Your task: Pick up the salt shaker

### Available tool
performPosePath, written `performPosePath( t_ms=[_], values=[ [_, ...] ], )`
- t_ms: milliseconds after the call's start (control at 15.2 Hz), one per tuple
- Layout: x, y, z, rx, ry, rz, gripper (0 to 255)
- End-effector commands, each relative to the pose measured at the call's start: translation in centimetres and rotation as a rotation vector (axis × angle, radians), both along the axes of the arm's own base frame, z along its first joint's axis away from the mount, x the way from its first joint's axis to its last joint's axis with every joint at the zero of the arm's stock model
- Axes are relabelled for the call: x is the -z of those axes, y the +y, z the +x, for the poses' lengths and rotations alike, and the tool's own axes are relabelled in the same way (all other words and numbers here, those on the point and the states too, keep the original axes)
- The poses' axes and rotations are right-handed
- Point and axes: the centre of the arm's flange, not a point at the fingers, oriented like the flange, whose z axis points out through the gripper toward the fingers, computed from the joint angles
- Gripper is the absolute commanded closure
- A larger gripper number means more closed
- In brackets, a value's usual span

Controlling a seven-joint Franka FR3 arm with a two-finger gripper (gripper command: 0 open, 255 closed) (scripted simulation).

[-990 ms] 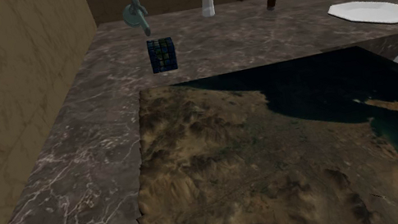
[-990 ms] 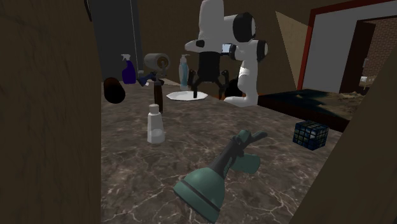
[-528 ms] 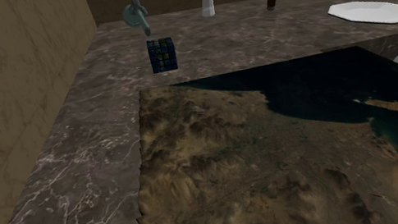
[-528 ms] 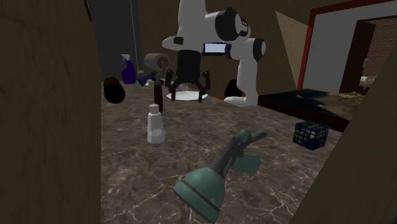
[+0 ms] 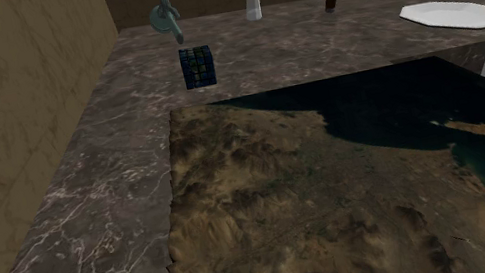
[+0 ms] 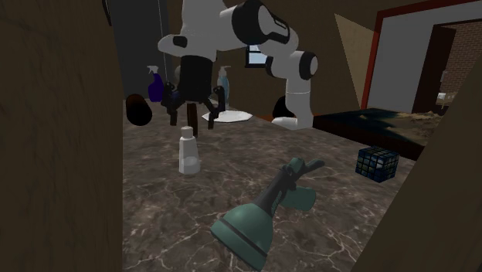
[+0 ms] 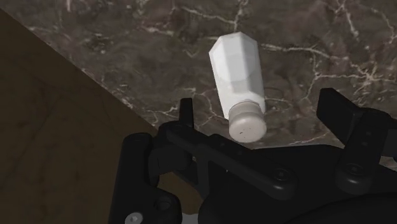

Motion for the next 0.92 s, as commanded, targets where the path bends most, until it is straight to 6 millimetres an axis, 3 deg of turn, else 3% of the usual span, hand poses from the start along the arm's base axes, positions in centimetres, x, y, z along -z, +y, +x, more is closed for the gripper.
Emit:
performPosePath(
  t_ms=[0,396,594,660,858],
  values=[
    [0.4,-0.1,0.9,-0.013,-0.006,-0.004,0],
    [3.5,-0.1,0.9,-0.013,-0.006,-0.004,0],
    [3.8,-0.1,0.9,-0.013,-0.006,-0.004,0],
    [3.9,-0.1,0.9,-0.013,-0.006,-0.004,255],
    [3.9,-0.1,0.9,-0.013,-0.006,-0.004,255]
  ],
)
